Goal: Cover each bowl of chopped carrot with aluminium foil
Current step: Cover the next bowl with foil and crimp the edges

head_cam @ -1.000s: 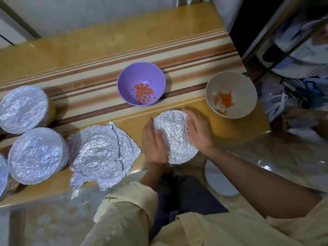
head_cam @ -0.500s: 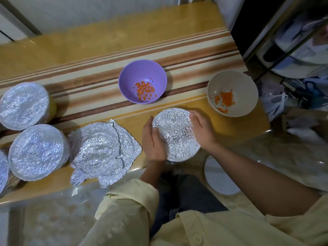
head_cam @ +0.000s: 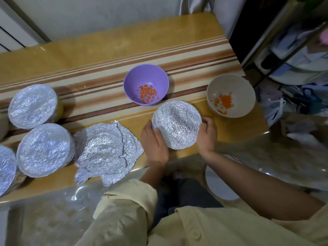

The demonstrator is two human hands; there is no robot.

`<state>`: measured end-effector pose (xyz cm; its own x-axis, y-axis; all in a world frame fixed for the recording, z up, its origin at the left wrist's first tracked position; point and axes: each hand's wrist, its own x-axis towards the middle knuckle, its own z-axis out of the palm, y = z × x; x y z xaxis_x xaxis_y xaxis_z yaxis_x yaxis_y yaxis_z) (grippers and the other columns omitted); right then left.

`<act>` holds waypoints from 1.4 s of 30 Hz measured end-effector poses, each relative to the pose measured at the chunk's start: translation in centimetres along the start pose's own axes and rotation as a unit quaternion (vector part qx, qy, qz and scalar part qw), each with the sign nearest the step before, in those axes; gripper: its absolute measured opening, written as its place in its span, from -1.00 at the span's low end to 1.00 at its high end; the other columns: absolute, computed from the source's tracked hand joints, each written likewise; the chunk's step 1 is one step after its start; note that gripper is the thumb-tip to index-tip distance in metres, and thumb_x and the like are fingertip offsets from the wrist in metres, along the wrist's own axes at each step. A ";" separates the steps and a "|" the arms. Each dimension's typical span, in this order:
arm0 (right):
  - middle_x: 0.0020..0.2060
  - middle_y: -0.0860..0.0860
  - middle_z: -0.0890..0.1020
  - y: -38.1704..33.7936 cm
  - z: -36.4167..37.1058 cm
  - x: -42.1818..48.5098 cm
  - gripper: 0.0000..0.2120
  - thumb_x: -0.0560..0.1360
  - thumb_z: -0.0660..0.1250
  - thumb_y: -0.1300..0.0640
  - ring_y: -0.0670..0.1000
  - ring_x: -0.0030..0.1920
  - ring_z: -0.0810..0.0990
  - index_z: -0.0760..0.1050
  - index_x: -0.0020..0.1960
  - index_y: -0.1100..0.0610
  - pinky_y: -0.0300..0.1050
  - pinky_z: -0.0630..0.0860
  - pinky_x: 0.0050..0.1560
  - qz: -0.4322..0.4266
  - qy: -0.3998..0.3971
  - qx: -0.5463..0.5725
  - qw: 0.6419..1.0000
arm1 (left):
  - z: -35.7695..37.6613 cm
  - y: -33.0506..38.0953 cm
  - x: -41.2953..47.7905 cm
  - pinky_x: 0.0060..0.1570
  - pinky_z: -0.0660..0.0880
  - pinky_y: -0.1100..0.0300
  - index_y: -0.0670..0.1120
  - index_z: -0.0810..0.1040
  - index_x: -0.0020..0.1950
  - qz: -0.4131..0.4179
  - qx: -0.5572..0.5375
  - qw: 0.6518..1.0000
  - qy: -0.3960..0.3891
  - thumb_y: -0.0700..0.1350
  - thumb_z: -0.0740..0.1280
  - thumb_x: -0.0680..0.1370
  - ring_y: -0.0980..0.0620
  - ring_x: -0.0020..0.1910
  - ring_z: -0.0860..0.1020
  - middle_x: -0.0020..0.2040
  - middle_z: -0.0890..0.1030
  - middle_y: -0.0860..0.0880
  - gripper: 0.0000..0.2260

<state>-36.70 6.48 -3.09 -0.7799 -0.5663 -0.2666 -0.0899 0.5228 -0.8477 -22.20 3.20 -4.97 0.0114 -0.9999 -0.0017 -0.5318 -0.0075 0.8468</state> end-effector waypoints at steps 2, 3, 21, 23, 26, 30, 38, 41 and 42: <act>0.21 0.09 0.54 -0.4 -0.5 0.6 -0.54 0.49 0.05 0.06 0.01 0.18 0.43 0.45 0.30 0.18 -0.24 0.29 0.15 -0.080 -0.029 -0.037 0.996 | -0.1 0.3 0.4 0.46 0.23 -0.06 -0.31 0.36 0.46 0.000 0.003 1.000 0.002 0.09 -0.05 0.62 -0.23 0.41 0.38 0.40 0.45 -0.28 -0.39; 0.28 0.09 0.50 -0.6 -0.6 1.1 -0.58 0.54 0.07 0.10 -0.06 0.25 0.38 0.42 0.34 0.18 -0.34 0.22 0.23 -0.134 -0.052 -0.057 0.988 | -0.1 0.4 0.7 0.48 0.20 -0.01 -0.31 0.36 0.47 0.011 0.009 1.000 0.002 0.08 -0.05 0.63 -0.22 0.44 0.36 0.42 0.43 -0.28 -0.40; 0.43 -0.01 0.35 -1.3 1.1 3.6 -0.59 0.67 -0.02 0.03 -0.05 0.38 0.30 0.25 0.49 0.04 -0.49 0.04 0.19 -0.206 -0.153 -0.171 0.951 | 1.3 -0.2 1.6 0.53 0.04 0.21 -0.21 0.22 0.56 0.014 -0.047 0.996 -0.068 0.08 -0.02 0.63 0.06 0.53 0.18 0.54 0.28 -0.17 -0.43; 0.43 -0.01 0.35 -1.2 1.2 3.7 -0.60 0.67 -0.01 0.03 -0.04 0.40 0.30 0.25 0.49 0.04 -0.44 0.06 0.20 -0.210 -0.151 -0.172 0.951 | 1.1 -0.4 1.8 0.52 0.07 0.20 -0.21 0.22 0.56 -0.001 -0.067 0.995 -0.076 0.05 0.02 0.64 0.01 0.52 0.21 0.53 0.29 -0.19 -0.45; 0.46 -0.01 0.29 -1.2 1.1 3.9 -0.58 0.67 0.00 0.02 -0.04 0.44 0.23 0.21 0.51 0.04 -0.38 0.04 0.25 -0.202 -0.176 -0.183 0.946 | 0.6 -0.6 2.1 0.54 0.12 0.07 -0.23 0.22 0.56 -0.002 -0.074 0.992 -0.101 0.08 0.02 0.64 -0.06 0.53 0.24 0.53 0.29 -0.20 -0.43; 0.51 0.03 0.18 -1.6 0.2 3.9 -0.46 0.60 0.04 -0.11 0.02 0.51 0.10 0.17 0.52 0.10 -0.05 0.00 0.44 -0.274 -0.170 -0.235 0.917 | -0.3 -0.4 2.6 0.51 0.10 0.16 -0.24 0.32 0.51 0.006 -0.053 0.995 -0.084 0.14 -0.04 0.61 -0.04 0.49 0.26 0.49 0.35 -0.20 -0.38; -0.24 0.01 0.54 -2.5 -0.5 -1.2 -0.86 0.40 0.39 0.06 0.06 -0.19 0.53 0.56 -0.15 0.13 -0.04 0.43 -0.10 -0.559 -0.261 -0.224 0.755 | -3.9 -1.4 2.9 0.10 0.43 -0.02 -0.21 0.67 0.05 -0.025 0.030 0.999 0.010 0.04 0.04 0.51 -0.24 0.03 0.56 -0.02 0.64 -0.24 -0.51; -0.27 0.00 0.55 -0.9 -0.7 -2.5 -0.71 0.22 0.58 0.06 0.06 -0.23 0.55 0.54 -0.19 0.12 -0.11 0.34 -0.16 -0.554 -0.262 -0.290 0.735 | -4.8 -1.4 1.9 -0.06 0.46 0.02 -0.16 0.67 0.01 -0.083 0.033 0.996 -0.006 -0.01 0.12 0.54 -0.19 -0.01 0.60 -0.03 0.68 -0.17 -0.63; -0.27 0.00 0.55 -0.7 -0.7 -2.7 -0.65 0.15 0.62 0.07 0.06 -0.24 0.56 0.53 -0.19 0.11 -0.11 0.35 -0.17 -0.541 -0.255 -0.308 0.740 | -5.0 -1.3 1.5 -0.07 0.46 0.03 -0.14 0.66 0.00 -0.105 0.030 0.994 -0.013 0.00 0.14 0.54 -0.18 -0.02 0.60 -0.05 0.69 -0.15 -0.65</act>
<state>-34.93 8.12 -1.44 0.2756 -0.9505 0.1433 -0.8787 -0.3096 -0.3635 -17.26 1.74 -3.46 0.1059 -0.9763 -0.1889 -0.5692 -0.2153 0.7935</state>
